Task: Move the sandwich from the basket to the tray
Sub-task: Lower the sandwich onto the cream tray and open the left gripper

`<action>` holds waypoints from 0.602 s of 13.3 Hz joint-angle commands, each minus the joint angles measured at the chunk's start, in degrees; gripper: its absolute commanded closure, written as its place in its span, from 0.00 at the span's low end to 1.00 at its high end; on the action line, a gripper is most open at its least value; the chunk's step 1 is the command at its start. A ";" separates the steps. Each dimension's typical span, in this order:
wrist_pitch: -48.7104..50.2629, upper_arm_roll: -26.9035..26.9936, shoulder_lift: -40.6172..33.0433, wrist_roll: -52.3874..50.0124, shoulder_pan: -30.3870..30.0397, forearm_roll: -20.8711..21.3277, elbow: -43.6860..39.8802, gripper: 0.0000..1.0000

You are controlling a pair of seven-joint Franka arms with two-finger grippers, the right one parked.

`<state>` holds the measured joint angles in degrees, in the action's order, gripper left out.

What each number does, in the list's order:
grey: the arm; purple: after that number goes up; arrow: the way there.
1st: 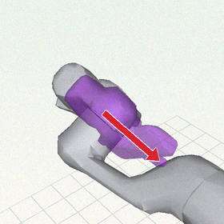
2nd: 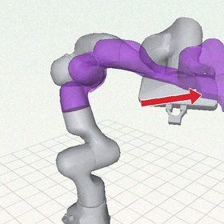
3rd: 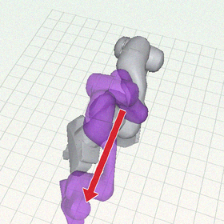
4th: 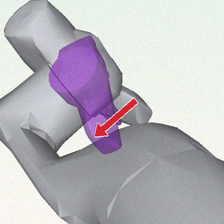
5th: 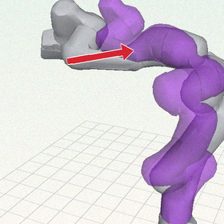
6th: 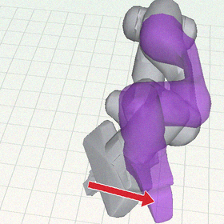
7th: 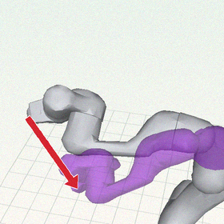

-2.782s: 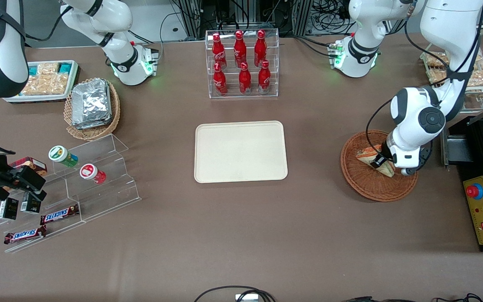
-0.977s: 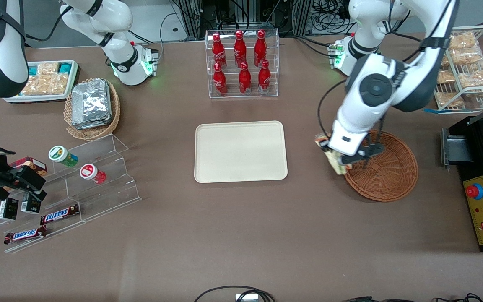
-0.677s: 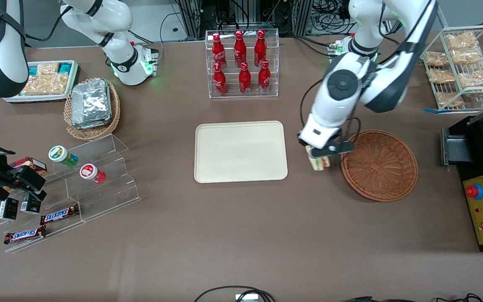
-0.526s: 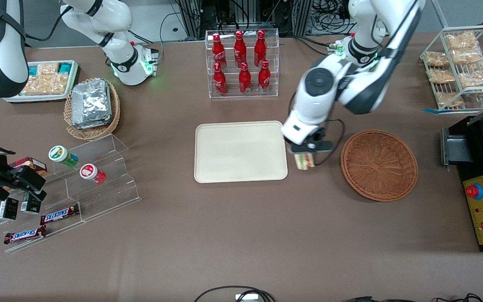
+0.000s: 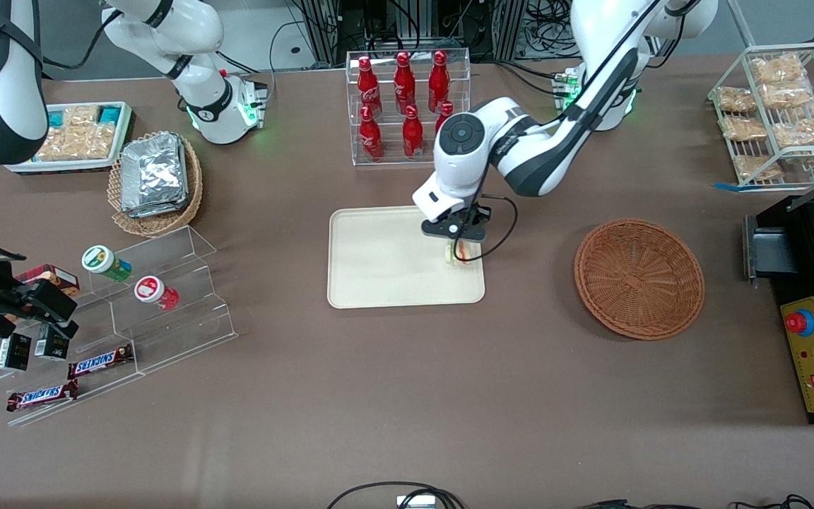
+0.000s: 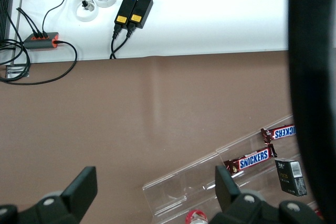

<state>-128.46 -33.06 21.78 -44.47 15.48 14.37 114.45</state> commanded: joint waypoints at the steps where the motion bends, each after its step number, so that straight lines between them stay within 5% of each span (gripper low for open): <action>1: -1.61 0.36 4.22 -0.79 1.93 2.93 -1.87 1.00; 8: -1.71 0.45 12.75 -2.54 2.10 5.06 -5.81 1.00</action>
<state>-130.59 -32.85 31.50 -45.07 16.90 17.96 112.17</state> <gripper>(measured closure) 0.806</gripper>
